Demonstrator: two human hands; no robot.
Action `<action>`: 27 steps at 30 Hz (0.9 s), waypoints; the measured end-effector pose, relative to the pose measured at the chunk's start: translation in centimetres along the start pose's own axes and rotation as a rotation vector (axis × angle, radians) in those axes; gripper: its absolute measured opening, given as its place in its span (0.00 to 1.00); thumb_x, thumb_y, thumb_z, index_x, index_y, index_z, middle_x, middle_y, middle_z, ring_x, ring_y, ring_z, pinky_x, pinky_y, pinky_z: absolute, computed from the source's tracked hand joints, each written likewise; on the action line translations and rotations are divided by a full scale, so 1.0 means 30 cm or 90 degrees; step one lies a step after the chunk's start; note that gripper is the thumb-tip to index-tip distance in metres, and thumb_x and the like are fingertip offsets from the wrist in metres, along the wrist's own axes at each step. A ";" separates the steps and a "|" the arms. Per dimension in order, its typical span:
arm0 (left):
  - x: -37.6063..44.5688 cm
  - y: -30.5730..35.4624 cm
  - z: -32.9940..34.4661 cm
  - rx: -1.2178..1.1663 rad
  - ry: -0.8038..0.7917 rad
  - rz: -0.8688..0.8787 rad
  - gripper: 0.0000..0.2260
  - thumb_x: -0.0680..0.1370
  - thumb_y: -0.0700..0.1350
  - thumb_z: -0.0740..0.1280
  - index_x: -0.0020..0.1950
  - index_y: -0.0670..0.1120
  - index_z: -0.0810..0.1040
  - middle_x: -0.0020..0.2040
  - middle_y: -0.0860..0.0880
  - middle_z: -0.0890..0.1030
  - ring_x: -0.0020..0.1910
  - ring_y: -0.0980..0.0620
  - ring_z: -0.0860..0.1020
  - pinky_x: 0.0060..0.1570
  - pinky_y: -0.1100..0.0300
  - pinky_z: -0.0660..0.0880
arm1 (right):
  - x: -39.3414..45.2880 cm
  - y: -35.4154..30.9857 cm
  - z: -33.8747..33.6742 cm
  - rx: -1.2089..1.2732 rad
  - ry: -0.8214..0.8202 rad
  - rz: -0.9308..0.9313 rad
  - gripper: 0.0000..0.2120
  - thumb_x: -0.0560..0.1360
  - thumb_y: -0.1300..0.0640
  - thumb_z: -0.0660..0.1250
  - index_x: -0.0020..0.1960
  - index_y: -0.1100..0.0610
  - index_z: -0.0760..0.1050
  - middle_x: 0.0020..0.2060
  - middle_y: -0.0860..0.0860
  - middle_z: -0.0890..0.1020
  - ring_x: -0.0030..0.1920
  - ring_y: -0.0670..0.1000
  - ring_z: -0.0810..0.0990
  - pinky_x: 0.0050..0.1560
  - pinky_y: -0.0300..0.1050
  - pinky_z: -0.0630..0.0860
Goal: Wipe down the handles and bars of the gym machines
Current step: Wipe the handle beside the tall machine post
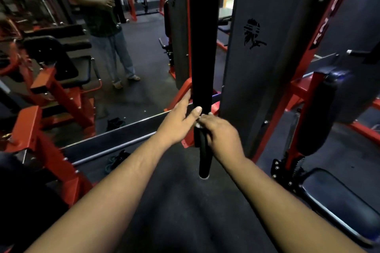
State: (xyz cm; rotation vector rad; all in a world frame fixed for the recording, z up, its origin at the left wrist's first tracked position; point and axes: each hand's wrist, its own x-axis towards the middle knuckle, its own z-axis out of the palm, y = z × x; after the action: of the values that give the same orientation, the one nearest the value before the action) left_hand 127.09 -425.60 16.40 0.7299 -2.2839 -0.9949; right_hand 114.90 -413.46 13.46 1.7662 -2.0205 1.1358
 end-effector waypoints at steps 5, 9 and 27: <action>0.054 0.013 0.042 -0.013 0.058 -0.027 0.28 0.84 0.51 0.64 0.83 0.49 0.59 0.72 0.56 0.72 0.69 0.64 0.72 0.69 0.68 0.67 | -0.134 0.060 0.013 0.072 -0.069 -0.076 0.16 0.71 0.70 0.70 0.57 0.60 0.83 0.64 0.57 0.82 0.70 0.58 0.76 0.71 0.44 0.67; 0.069 0.005 0.060 0.000 0.062 -0.037 0.30 0.84 0.54 0.63 0.83 0.46 0.58 0.73 0.53 0.72 0.71 0.61 0.71 0.69 0.71 0.65 | -0.275 0.105 -0.012 0.144 -0.138 -0.228 0.15 0.82 0.65 0.57 0.57 0.60 0.83 0.64 0.56 0.81 0.74 0.56 0.71 0.73 0.53 0.69; -0.027 0.019 -0.022 0.488 0.162 0.198 0.25 0.80 0.53 0.68 0.73 0.42 0.71 0.67 0.42 0.78 0.63 0.39 0.78 0.66 0.42 0.72 | -0.342 0.046 0.001 0.229 -0.005 0.031 0.16 0.79 0.64 0.61 0.62 0.59 0.83 0.70 0.52 0.77 0.72 0.50 0.74 0.70 0.48 0.73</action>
State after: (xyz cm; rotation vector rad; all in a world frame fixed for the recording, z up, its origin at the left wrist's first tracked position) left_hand 127.94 -425.05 17.02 0.6982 -2.4204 0.1416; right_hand 116.20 -405.91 6.51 1.8879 -1.9681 1.5927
